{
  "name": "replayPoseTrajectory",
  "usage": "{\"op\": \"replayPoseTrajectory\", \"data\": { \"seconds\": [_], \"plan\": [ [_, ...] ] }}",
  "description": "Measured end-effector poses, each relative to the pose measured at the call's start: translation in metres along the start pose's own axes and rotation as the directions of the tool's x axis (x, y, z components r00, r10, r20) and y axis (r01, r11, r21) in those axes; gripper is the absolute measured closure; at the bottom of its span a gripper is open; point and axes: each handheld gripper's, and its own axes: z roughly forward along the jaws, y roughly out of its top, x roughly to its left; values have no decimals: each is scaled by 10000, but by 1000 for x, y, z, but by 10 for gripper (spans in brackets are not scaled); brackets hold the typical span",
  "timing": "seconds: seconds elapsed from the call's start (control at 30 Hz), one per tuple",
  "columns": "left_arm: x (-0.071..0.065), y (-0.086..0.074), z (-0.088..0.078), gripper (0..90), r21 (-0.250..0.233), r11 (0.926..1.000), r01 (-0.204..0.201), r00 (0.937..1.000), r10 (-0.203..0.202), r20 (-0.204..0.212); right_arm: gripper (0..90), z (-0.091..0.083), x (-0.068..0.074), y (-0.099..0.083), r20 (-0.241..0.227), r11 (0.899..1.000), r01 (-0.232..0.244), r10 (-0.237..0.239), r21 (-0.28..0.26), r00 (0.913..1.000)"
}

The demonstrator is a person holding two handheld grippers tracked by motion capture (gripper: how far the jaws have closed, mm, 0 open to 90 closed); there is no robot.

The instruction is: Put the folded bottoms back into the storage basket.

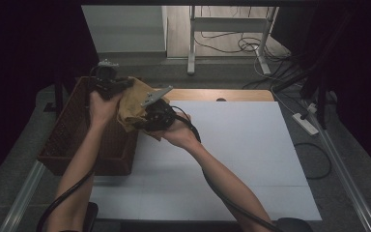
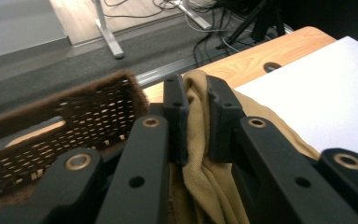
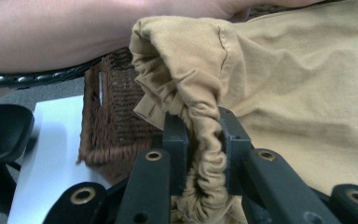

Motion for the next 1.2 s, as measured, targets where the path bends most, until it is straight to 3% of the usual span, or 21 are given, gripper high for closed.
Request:
{"op": "replayPoseTrajectory", "data": {
  "seconds": [0.27,0.73,1.2],
  "plan": [
    [22,-5,-17,793,-111,9997,229,9988,-234,-433,771,21,3,17,-159,9996,235,-237,-125,9996],
    [45,-9,-45,793,-422,9982,420,9941,-460,-983,770,47,11,40,-423,9975,526,-546,-469,9976],
    [68,-20,-66,793,-408,9977,548,9884,-600,-1396,769,74,23,59,-576,9958,781,-808,-473,9951]
  ]
}}
